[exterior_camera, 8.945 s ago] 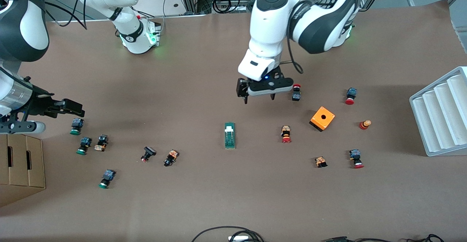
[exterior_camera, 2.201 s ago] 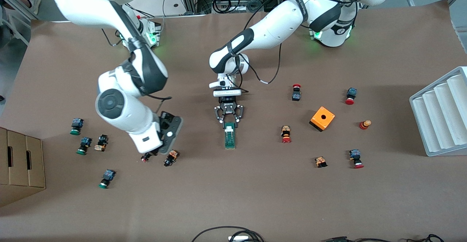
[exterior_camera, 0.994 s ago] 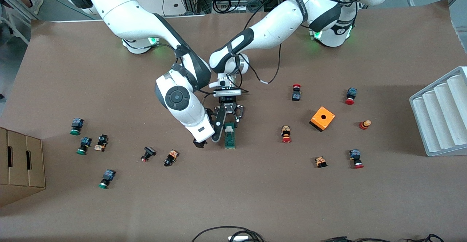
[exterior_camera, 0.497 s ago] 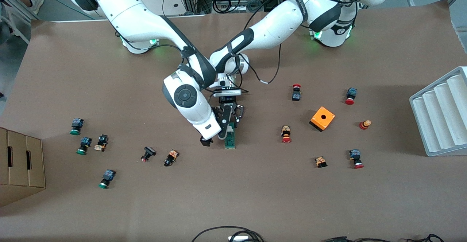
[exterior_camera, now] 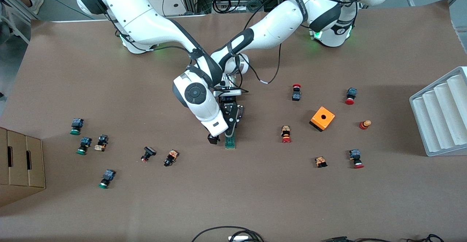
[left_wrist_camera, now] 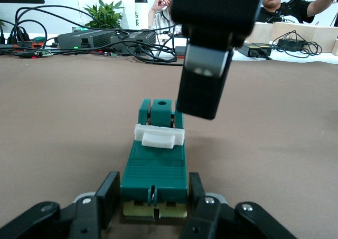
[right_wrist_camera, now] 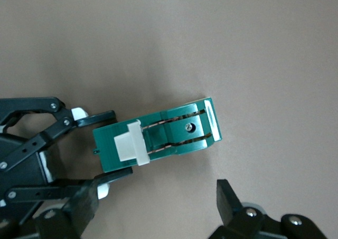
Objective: Close load switch with both arms
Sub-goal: 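Grasp the white handle with the right gripper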
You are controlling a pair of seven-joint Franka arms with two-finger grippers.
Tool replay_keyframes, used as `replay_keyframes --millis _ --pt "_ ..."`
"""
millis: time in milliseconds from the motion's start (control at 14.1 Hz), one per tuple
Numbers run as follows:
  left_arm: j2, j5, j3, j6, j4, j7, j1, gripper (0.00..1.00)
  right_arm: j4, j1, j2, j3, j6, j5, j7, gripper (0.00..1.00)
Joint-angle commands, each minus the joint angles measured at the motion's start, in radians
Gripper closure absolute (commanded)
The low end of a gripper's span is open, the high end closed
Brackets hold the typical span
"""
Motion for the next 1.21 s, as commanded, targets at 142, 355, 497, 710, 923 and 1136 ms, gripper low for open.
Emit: replay_keyframes --millis 142,355,497,710,923,1136 --pt "0.013 0.011 0.010 -0.021 0.020 -0.019 -0.019 0.39 -0.022 0.043 0.014 -0.037 0.073 -0.023 0.017 0.00" --pt "0.013 0.011 0.010 -0.021 0.020 -0.019 -0.019 0.39 -0.022 0.084 0.020 -0.071 0.090 -0.037 0.017 0.00" --pt "0.013 0.011 0.010 -0.021 0.020 -0.019 -0.019 0.39 -0.019 0.087 0.022 -0.086 0.093 -0.037 0.017 0.00" --pt "0.013 0.011 0.010 -0.021 0.020 -0.019 -0.019 0.39 -0.015 0.092 0.023 -0.091 0.093 -0.037 0.017 0.00" --pt "0.013 0.011 0.010 -0.021 0.020 -0.019 -0.019 0.39 -0.004 0.092 0.040 -0.091 0.100 -0.036 0.017 0.00" --pt "0.013 0.011 0.010 -0.021 0.020 -0.019 -0.019 0.39 -0.002 0.094 0.057 -0.092 0.136 -0.036 0.019 0.00"
